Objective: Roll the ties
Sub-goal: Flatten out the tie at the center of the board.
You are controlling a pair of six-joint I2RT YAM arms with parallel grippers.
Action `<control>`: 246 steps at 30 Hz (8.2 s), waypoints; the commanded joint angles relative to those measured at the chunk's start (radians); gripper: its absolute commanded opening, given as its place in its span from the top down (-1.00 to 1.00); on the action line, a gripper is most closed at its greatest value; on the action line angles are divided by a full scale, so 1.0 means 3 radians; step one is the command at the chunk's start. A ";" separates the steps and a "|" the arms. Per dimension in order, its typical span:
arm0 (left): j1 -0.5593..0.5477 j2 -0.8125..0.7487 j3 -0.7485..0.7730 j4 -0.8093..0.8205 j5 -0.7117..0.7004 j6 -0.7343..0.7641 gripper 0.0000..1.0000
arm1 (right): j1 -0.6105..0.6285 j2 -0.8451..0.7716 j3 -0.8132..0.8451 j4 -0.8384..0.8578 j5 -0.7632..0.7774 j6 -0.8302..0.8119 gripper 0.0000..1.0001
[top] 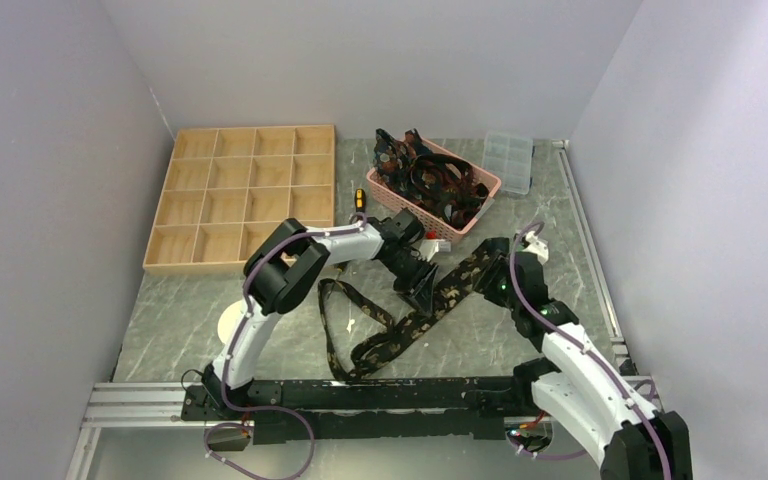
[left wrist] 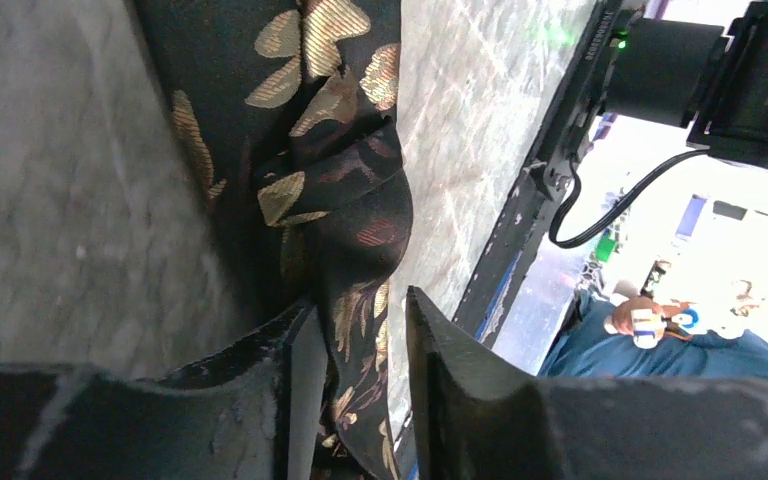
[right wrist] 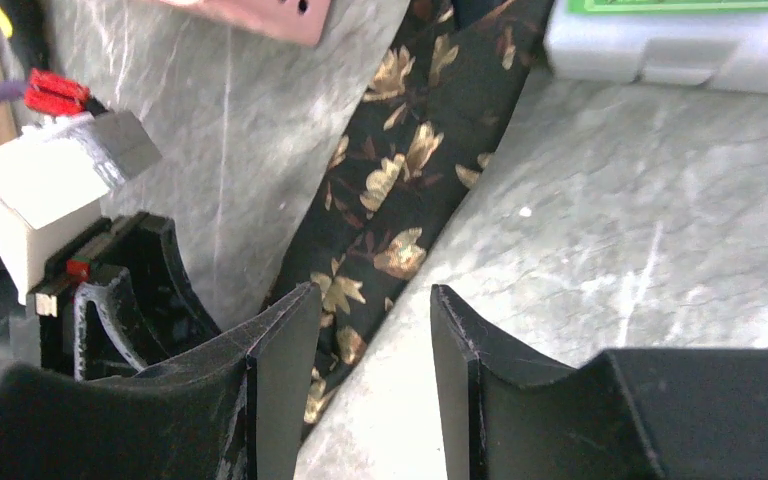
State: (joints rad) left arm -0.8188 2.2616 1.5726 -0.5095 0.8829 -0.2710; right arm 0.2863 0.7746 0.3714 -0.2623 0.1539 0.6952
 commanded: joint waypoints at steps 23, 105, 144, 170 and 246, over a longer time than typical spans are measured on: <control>-0.0235 -0.1162 -0.0612 0.0058 -0.1355 -0.0033 0.31 | 0.0319 0.0839 0.0096 0.0806 -0.0669 0.0083 0.46; -0.0766 -0.4526 -0.2927 -0.0809 -0.5028 -0.2485 -0.88 | -0.0859 0.0778 0.1053 -0.0075 0.1151 0.0196 1.00; -0.0754 -0.3737 -0.3078 -0.0198 -0.5974 -0.2221 0.94 | -0.0055 0.1997 0.0807 0.0503 -0.0002 0.0198 -0.52; -0.1205 -0.6083 -0.4582 0.2007 -0.5851 -0.0323 0.94 | -0.0887 0.2911 0.1207 0.0377 -0.0154 0.0341 -0.03; -0.1880 -0.5177 -0.4531 0.2427 -0.6392 -0.0017 0.13 | 0.0995 0.2120 0.1112 0.0512 0.0067 -0.0153 0.17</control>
State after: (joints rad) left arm -1.3724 0.7822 0.1562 0.4351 -0.9474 -0.1421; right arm 0.5175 1.4246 0.7616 -0.1707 0.1440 0.6834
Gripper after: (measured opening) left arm 0.431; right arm 0.442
